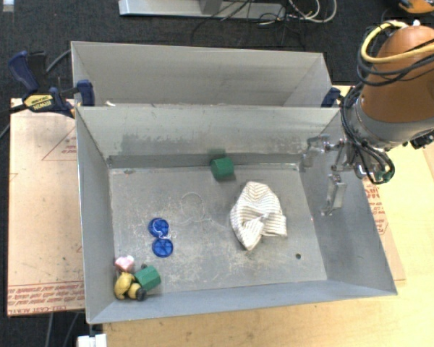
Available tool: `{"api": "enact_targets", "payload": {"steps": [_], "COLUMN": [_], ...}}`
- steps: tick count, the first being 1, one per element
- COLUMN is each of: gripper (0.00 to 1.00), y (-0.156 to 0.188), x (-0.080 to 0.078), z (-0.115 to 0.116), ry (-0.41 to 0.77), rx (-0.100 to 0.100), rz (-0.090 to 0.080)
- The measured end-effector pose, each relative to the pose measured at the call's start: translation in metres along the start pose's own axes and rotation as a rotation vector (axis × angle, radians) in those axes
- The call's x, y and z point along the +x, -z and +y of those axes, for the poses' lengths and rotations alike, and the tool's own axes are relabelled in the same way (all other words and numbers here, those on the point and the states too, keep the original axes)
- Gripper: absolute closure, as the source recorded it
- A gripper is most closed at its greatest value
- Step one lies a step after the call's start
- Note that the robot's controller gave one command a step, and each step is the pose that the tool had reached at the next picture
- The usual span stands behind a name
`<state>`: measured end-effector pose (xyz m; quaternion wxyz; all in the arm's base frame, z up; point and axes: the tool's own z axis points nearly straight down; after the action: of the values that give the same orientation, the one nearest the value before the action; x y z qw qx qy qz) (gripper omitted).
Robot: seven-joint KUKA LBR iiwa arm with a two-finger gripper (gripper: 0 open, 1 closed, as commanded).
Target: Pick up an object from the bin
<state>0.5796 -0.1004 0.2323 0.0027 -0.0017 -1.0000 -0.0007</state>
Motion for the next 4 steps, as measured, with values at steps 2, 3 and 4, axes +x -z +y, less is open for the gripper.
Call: {"api": "enact_targets", "payload": {"steps": [2, 3, 4], "gripper": [0.00, 0.00, 0.00], "y": [-0.090, -0.112, -0.162], "x": [0.019, -0.005, 0.046], "z": [0.020, 0.017, 0.052], "ry": [0.099, 0.302, 0.094], "rx": [0.001, 0.003, -0.002], "rz": [-0.007, -0.013, -0.005]}}
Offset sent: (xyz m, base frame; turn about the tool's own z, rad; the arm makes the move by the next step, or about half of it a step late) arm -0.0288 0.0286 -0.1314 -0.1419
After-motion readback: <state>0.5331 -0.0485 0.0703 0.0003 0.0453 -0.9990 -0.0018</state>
